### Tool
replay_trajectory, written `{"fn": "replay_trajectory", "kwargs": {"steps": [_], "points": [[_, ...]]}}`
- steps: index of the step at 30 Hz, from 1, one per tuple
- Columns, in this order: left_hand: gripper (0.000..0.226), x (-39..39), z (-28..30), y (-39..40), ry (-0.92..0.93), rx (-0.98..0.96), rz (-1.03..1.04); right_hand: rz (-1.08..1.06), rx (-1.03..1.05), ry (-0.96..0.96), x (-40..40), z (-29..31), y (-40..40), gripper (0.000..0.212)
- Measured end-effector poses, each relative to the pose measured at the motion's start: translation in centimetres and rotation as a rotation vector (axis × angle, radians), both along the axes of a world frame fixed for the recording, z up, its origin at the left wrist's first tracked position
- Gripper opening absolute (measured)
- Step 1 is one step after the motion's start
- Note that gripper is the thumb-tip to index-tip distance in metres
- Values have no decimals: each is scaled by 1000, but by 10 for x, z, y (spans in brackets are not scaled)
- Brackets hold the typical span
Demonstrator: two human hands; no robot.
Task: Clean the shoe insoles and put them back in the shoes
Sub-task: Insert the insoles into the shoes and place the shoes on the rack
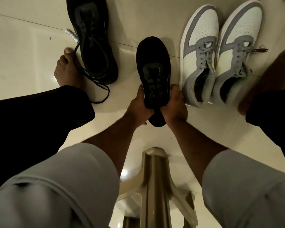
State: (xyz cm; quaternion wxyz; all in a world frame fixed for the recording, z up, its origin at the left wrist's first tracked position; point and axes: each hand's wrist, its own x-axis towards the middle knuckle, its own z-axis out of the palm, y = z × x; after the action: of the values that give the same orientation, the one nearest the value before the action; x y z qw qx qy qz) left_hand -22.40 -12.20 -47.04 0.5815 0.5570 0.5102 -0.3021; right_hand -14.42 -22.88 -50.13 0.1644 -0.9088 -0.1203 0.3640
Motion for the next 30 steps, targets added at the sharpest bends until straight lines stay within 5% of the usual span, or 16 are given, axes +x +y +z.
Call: {"fn": "replay_trajectory", "kwargs": {"steps": [8, 13, 18, 30], "points": [[90, 2, 1, 9, -5, 30, -22, -34, 251, 203, 2, 18, -23, 67], [91, 0, 1, 5, -6, 25, -6, 68, 77, 19, 2, 16, -6, 39], [91, -1, -1, 13, -2, 24, 17, 194, -134, 26, 5, 13, 21, 43], [71, 48, 10, 46, -229, 202, 80, 385, -22, -208, 65, 39, 60, 38]]}}
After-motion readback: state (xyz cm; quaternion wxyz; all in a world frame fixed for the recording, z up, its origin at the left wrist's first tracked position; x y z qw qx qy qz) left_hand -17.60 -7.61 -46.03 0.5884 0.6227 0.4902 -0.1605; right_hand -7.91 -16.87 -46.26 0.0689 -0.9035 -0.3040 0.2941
